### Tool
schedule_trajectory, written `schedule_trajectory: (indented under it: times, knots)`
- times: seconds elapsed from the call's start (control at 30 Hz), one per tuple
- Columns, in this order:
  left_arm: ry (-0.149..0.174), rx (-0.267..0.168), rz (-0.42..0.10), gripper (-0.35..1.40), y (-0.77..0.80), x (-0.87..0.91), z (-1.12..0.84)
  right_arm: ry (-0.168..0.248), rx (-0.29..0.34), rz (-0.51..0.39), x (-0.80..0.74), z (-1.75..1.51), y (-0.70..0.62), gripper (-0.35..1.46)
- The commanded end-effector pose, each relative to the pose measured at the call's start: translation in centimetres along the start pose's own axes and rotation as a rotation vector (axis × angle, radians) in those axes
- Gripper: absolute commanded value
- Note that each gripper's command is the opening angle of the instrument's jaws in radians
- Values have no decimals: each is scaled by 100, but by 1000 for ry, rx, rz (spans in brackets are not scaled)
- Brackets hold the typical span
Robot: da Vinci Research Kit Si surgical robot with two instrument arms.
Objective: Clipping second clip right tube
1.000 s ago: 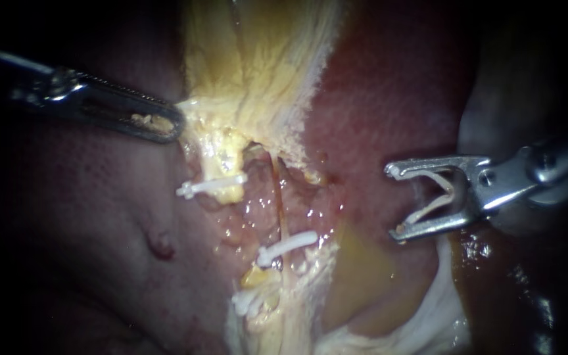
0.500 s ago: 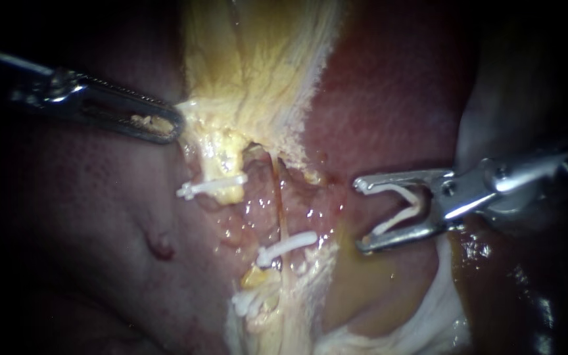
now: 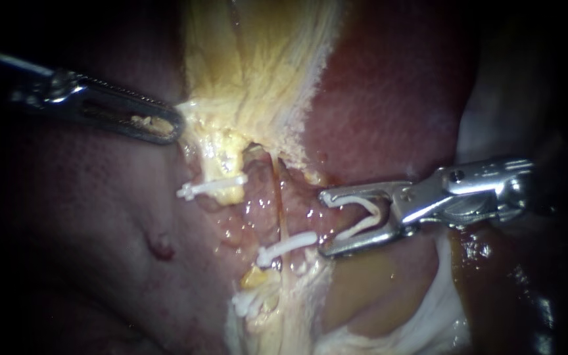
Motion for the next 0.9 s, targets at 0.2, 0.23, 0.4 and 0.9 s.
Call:
schedule_trajectory:
  times: [0.2, 0.23, 0.4, 0.9]
  knots:
    - [0, -1, 0, -35, 0, 1, 1, 8, 14, 49, -13, 8, 11, 49]
    - [0, -1, 0, -35, 0, 1, 1, 14, 17, 59, -14, 9, 12, 49]
    - [-1, -1, 1, -35, 0, 1, 1, 28, 41, 98, -17, 21, 17, 49]
    - [-1, -2, 1, -35, 0, 2, 3, 22, 60, 130, -25, 54, 31, 49]
